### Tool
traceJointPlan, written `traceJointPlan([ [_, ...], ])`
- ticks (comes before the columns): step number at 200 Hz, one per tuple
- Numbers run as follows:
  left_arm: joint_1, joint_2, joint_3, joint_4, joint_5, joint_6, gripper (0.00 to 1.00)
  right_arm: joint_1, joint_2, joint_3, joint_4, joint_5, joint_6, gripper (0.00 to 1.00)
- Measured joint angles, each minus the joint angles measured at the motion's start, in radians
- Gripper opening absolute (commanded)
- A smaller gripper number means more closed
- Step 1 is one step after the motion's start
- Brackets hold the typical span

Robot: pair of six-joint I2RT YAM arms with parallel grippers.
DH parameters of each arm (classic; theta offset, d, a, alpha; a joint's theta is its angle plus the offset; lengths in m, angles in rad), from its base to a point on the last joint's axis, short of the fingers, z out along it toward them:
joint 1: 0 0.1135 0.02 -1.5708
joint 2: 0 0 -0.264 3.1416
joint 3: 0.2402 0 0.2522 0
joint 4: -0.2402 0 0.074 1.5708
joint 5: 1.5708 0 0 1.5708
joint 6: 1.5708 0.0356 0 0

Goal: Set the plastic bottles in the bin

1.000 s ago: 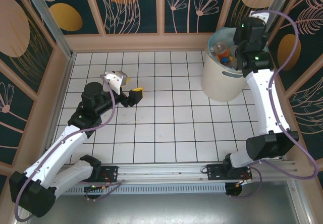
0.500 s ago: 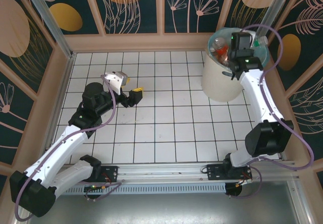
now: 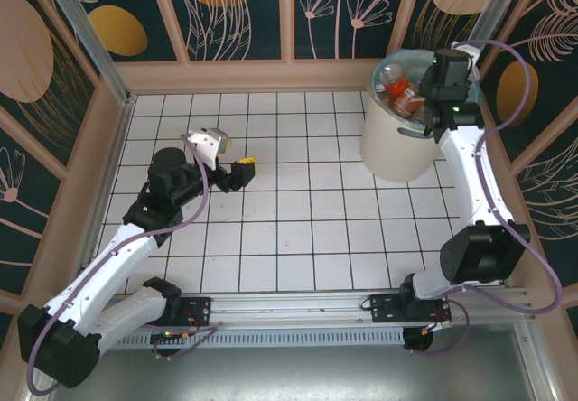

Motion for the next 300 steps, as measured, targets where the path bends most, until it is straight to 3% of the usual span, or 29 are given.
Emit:
traceJointPlan([
  [18,0.000,0.000,0.000,0.000,0.000,0.000,0.84,-0.043,-0.010,0.000,0.035,0.002,0.029,0.63],
  [52,0.000,0.006,0.000,0.000,-0.003,0.000,0.83,-0.099,-0.064,-0.087,0.135,-0.003,0.090,0.48],
  [111,0.000,0.030,0.000,-0.001,-0.011,0.000,0.83,-0.136,-0.119,-0.236,0.256,-0.114,0.204,0.47],
  [195,0.000,0.053,0.000,-0.019,-0.031,0.000,0.83,-0.149,0.034,-0.166,0.262,-0.203,0.247,0.45],
  [238,0.000,0.053,0.000,-0.023,-0.049,0.000,0.83,-0.148,0.053,-0.108,0.158,-0.231,0.250,0.41],
  [267,0.000,0.053,0.000,-0.023,-0.139,-0.026,0.83,-0.106,0.031,-0.086,0.106,-0.233,0.249,0.44],
  [300,0.000,0.053,0.004,-0.031,-0.405,-0.123,0.85,0.035,-0.119,-0.091,0.076,-0.167,0.214,0.58],
])
